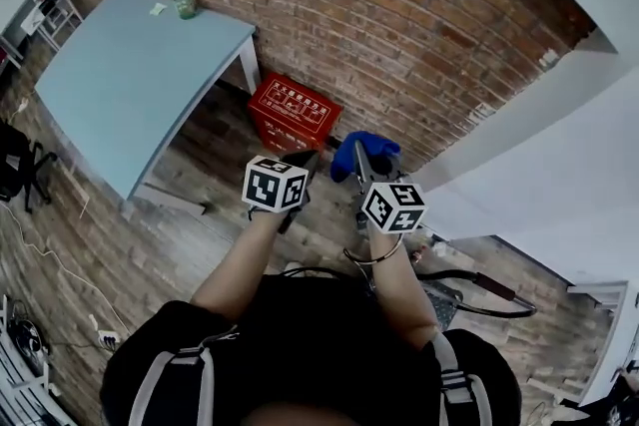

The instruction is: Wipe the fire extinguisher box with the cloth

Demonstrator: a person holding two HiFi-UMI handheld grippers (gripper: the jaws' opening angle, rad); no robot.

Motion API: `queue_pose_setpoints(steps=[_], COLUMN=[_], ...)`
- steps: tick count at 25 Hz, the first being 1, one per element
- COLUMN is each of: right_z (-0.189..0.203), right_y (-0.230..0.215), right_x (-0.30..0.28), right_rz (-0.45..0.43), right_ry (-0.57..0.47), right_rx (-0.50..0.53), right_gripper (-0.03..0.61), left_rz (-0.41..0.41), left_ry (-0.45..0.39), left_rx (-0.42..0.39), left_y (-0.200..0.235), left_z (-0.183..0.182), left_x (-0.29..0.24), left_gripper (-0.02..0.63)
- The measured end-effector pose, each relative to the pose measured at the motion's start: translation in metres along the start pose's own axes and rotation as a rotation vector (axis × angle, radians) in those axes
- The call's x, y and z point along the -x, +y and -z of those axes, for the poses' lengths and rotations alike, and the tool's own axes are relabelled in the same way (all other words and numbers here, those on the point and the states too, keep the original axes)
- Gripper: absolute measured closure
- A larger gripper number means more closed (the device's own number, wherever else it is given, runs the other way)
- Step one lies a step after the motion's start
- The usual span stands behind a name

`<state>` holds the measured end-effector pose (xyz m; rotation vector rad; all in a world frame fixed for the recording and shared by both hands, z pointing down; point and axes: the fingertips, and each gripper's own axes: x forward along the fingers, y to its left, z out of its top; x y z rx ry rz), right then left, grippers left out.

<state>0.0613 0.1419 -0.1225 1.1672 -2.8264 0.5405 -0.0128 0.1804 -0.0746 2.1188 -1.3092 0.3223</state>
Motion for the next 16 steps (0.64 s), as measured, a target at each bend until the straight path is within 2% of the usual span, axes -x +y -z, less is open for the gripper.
queue_pose_setpoints(steps=[4, 9, 16], right_z=[-0.018, -0.014, -0.066], right_y=[-0.01, -0.023, 0.003], right_x=[0.008, 0.018, 0.062], right_rz=[0.02, 0.013, -0.002], right_ry=[-0.022, -0.043, -0.087], right_rx=[0.101, 0.034, 0.036], right_gripper=[0.537, 0.537, 0.537], left_rz=[-0.019, 0.006, 0.026], left_ry=[-0.021, 0.0, -0.017], left_rx=[-0.07, -0.1, -0.12], left_y=[-0.016, -0.04, -0.091], left_z=[-0.019, -0.01, -0.031], left_x=[-0.008, -0.024, 0.013], left_gripper=[0.615, 0.615, 0.615])
